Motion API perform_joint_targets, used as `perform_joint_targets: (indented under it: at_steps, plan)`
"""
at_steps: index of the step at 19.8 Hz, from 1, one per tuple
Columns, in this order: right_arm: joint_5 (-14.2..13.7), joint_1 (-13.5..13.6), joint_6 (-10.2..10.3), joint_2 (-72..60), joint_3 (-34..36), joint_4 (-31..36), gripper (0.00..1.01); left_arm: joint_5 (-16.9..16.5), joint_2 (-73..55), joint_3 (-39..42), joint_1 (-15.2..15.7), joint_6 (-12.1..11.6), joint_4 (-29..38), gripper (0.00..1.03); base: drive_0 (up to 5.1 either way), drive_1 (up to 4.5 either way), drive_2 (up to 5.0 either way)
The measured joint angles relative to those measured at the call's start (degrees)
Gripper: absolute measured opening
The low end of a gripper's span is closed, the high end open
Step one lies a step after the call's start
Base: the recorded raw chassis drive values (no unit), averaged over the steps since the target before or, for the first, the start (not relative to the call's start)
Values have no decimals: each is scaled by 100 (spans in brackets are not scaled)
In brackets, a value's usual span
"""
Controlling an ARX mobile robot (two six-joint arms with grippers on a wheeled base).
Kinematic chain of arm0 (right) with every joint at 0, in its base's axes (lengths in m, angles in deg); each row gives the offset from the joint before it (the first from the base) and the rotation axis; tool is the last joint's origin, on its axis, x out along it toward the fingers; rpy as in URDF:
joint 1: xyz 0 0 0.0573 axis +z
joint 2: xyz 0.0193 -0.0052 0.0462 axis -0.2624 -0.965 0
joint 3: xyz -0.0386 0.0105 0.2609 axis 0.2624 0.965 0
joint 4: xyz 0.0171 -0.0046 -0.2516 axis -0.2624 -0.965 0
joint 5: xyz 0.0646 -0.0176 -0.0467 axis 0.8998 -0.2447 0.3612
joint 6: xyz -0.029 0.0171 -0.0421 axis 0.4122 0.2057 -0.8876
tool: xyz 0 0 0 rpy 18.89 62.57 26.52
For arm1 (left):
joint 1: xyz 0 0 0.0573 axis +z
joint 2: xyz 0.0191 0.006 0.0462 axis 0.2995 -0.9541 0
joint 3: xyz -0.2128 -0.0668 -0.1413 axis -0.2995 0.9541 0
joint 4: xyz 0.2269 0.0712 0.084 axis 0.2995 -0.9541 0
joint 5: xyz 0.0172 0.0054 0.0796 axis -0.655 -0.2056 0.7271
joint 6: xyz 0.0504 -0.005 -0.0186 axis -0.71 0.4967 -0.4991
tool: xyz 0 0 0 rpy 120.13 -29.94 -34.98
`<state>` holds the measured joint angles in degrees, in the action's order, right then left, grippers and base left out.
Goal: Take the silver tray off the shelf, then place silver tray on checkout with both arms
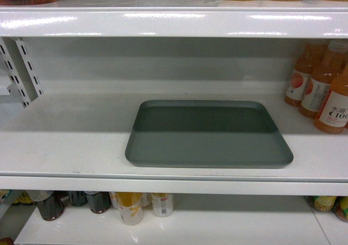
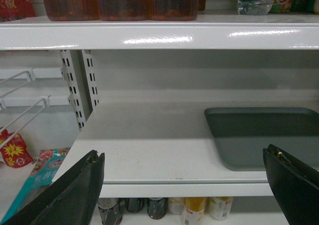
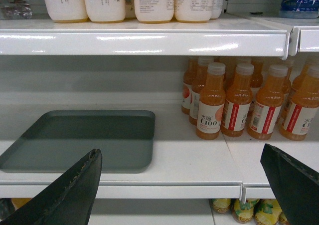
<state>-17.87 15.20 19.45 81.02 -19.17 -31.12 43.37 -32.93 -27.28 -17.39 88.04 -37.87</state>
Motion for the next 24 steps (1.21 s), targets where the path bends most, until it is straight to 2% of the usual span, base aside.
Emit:
perform_joint_targets:
  at_steps: [24]
  plan:
    - [0,0,-2,0,0,-2,98,0,0,0,0,0,0,98,0,0,0]
